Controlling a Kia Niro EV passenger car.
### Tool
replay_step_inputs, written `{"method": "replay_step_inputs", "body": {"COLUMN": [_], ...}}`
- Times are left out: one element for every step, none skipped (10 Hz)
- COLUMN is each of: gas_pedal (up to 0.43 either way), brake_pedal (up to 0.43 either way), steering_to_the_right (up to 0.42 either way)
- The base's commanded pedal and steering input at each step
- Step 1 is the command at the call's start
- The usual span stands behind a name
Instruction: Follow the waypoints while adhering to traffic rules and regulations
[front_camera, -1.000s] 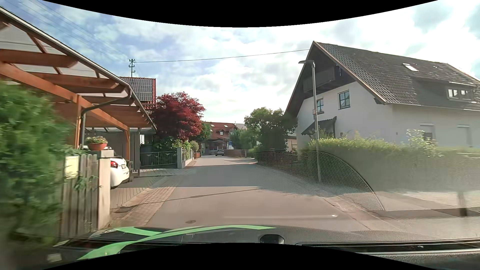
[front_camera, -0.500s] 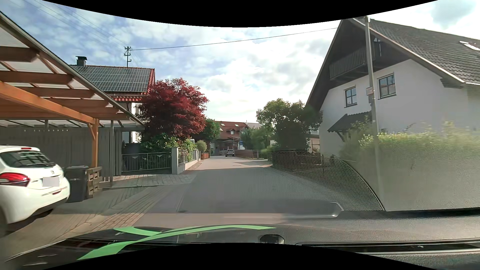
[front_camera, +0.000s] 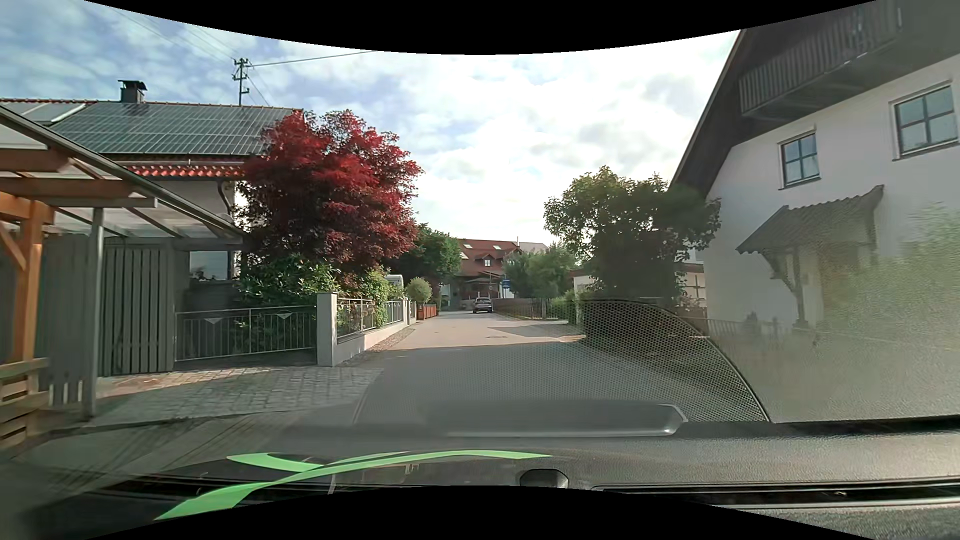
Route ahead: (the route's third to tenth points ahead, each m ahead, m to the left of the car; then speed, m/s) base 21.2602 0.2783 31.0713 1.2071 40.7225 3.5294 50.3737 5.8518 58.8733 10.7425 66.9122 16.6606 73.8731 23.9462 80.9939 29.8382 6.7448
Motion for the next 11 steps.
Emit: {"method": "replay_step_inputs", "body": {"gas_pedal": [0.138, 0.150, 0.150, 0.150, 0.150, 0.150, 0.150, 0.150, 0.150, 0.138, 0.138], "brake_pedal": [0.000, 0.000, 0.000, 0.000, 0.000, 0.000, 0.000, 0.000, 0.000, 0.000, 0.000], "steering_to_the_right": [-0.071, -0.069, -0.067, -0.066, -0.065, -0.064, -0.060, -0.058, -0.054, -0.051, -0.048]}}
